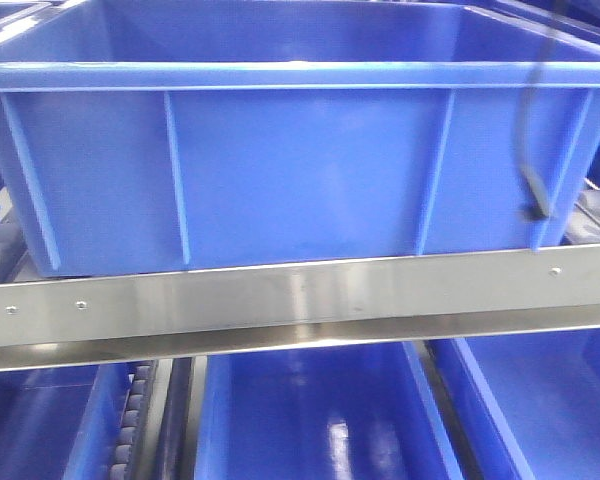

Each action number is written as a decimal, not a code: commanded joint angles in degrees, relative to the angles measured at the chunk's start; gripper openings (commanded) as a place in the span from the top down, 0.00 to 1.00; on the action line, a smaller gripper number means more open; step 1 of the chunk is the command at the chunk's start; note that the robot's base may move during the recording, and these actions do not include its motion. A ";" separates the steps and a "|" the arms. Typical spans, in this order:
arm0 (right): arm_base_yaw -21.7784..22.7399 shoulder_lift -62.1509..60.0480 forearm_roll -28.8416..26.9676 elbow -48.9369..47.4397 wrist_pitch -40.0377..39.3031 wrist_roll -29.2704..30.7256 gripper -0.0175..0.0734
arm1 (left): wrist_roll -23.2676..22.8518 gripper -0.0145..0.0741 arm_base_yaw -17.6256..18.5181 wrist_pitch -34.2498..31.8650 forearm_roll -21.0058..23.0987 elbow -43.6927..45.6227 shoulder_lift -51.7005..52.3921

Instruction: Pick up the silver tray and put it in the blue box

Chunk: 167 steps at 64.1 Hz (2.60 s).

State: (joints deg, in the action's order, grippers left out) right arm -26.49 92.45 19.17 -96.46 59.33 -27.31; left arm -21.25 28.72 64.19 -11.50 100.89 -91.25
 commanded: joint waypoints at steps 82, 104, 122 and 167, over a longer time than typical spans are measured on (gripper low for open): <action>-9.17 -53.12 14.73 66.00 -51.43 0.46 0.75 | 10.61 0.94 0.41 -52.94 -1.22 -72.62 72.11; -9.17 -53.12 14.73 66.00 -51.43 0.46 0.75 | 10.61 0.94 0.41 -54.38 1.66 -74.47 72.11; -9.17 -53.12 14.73 66.00 -51.43 0.46 0.75 | 27.28 0.94 -9.10 -54.02 13.50 -79.57 79.65; -9.17 -53.07 14.73 66.00 -51.18 0.46 0.75 | 26.97 0.94 -27.69 -65.94 16.90 -102.42 93.00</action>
State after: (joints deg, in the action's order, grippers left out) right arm -35.64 39.52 32.44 -28.90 12.11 -27.12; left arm 5.74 1.13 3.72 4.77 -1.62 0.65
